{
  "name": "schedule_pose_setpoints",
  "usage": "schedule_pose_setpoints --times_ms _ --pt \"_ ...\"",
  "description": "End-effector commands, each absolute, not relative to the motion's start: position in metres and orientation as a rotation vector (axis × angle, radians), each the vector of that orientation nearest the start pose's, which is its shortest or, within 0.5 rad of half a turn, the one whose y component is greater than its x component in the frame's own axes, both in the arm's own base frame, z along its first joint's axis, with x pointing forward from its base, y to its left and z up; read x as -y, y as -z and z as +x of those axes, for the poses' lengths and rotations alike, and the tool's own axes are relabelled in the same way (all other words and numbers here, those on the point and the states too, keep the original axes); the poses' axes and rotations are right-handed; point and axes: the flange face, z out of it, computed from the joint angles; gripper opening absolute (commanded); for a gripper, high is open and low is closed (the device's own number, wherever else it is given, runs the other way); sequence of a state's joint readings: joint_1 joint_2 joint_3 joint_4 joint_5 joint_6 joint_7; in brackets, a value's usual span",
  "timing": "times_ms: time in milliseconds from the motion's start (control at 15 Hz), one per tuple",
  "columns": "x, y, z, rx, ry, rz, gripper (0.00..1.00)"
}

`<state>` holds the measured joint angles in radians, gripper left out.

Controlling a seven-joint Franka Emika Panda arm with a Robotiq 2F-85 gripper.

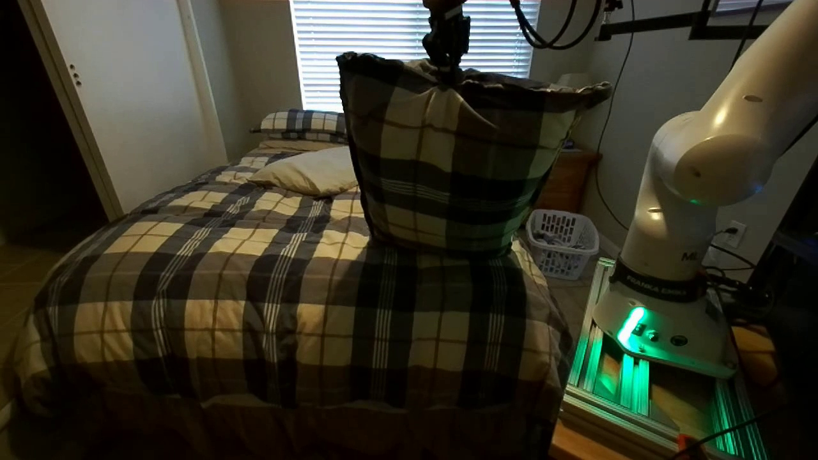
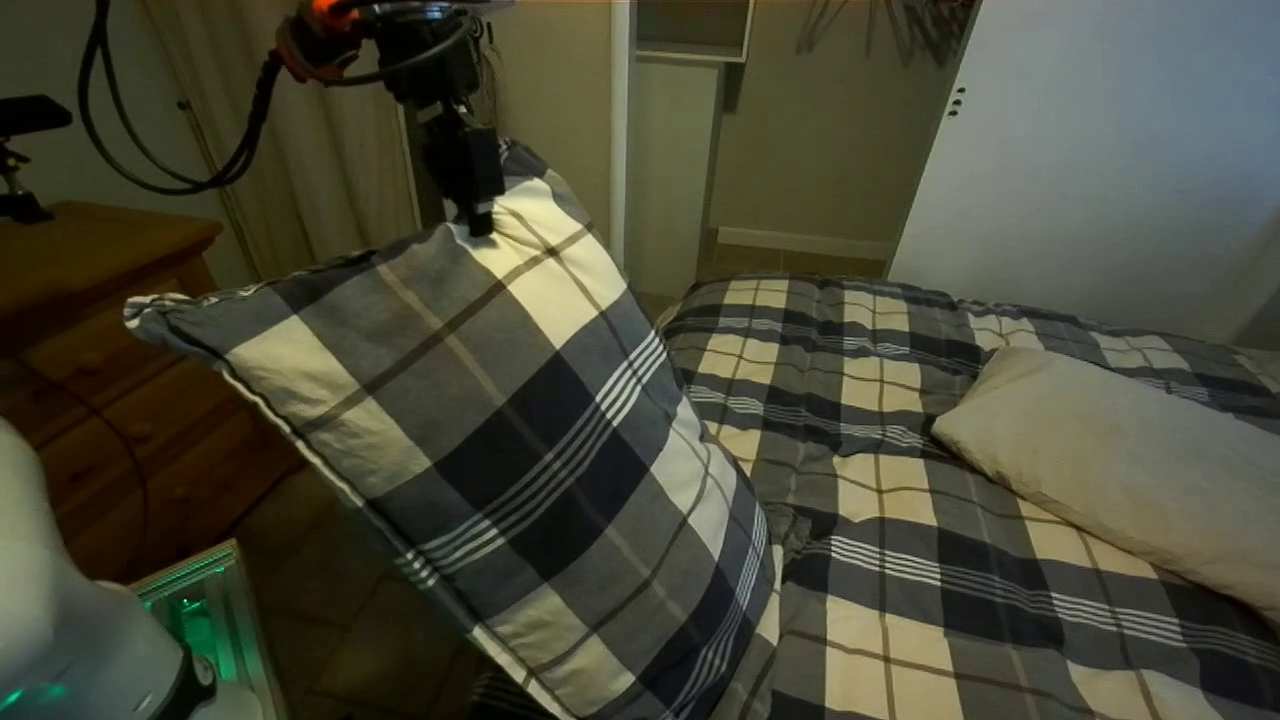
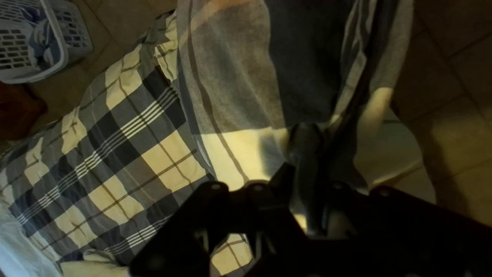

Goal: Turn the checked pillow over

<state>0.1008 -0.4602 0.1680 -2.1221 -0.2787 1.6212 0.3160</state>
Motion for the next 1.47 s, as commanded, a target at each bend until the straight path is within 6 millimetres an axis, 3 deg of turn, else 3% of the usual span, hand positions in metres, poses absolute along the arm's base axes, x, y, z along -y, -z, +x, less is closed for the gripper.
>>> schedule_pose_setpoints --times_ms 0,400,733,933,1000,1133,1400 --pt "-0.059 -0.615 0.393 -0.098 0.188 -3.584 0.05" --pt "-0.011 -0.631 0.390 0.091 0.383 -3.791 0.04" --pt "0.039 -0.638 0.392 0.111 0.773 -3.717 0.04" --pt "0.073 -0.656 0.376 -0.037 0.990 -3.616 0.04" --pt "0.058 -0.635 0.399 -0.008 0.806 -3.644 0.11" --pt "0.074 -0.641 0.390 -0.059 0.861 -3.622 0.11" --pt "0.073 -0.640 0.385 -0.054 0.876 -3.618 0.11"
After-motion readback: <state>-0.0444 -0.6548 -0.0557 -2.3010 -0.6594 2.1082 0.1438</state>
